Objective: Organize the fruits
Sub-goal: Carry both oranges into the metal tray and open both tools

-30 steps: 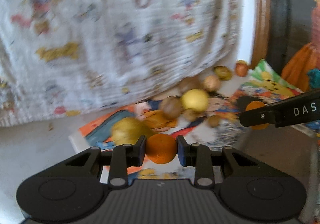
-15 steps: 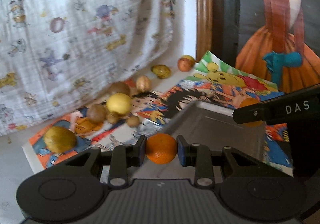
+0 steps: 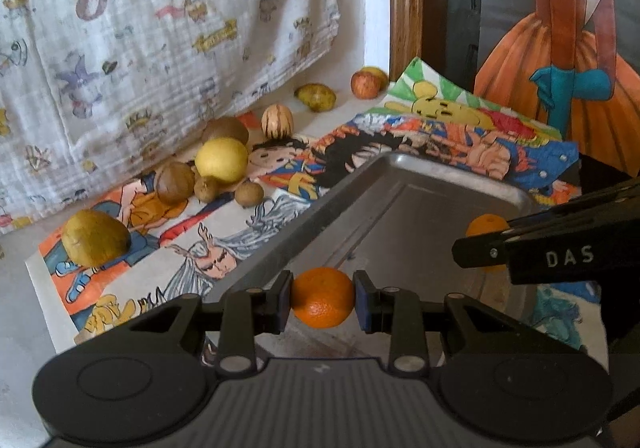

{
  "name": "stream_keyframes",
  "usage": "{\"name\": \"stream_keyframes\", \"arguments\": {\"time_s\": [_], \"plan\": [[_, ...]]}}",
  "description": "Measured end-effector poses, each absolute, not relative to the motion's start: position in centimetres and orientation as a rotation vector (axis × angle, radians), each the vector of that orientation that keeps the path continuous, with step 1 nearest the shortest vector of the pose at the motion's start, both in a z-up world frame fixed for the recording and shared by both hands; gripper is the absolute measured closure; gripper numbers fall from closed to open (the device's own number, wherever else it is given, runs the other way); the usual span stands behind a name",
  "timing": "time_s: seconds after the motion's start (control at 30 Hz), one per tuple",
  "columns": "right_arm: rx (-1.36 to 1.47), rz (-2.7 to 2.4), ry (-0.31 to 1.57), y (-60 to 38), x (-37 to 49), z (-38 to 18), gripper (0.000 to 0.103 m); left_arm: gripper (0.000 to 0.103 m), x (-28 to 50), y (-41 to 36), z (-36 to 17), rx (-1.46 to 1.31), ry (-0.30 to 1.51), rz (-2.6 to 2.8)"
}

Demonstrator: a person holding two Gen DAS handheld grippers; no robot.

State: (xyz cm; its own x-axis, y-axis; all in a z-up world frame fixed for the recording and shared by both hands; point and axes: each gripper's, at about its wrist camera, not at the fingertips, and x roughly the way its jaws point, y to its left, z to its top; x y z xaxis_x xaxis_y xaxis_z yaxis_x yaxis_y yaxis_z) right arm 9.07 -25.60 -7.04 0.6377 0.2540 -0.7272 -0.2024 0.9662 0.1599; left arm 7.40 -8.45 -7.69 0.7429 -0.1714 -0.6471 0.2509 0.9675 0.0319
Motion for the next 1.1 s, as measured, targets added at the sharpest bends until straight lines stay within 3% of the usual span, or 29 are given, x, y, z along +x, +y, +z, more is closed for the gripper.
{"name": "stream_keyframes", "arguments": {"time_s": [0.63,0.77,1.1], "plan": [[0.039,0.256,0.886,-25.4,10.2,-9.5,0.064,0.066,8.5,-8.8,-9.7,0.138,0.747,-0.221],[0.040,0.251,0.892,-25.5,10.2,-9.6,0.063,0.052,8.4,-8.7,-9.7,0.139,0.739,-0.217],[0.054,0.249,0.862,-25.6,10.0,-8.8,0.059,0.047,8.2,-8.6,-9.3,0.143,0.726,-0.215]]}}
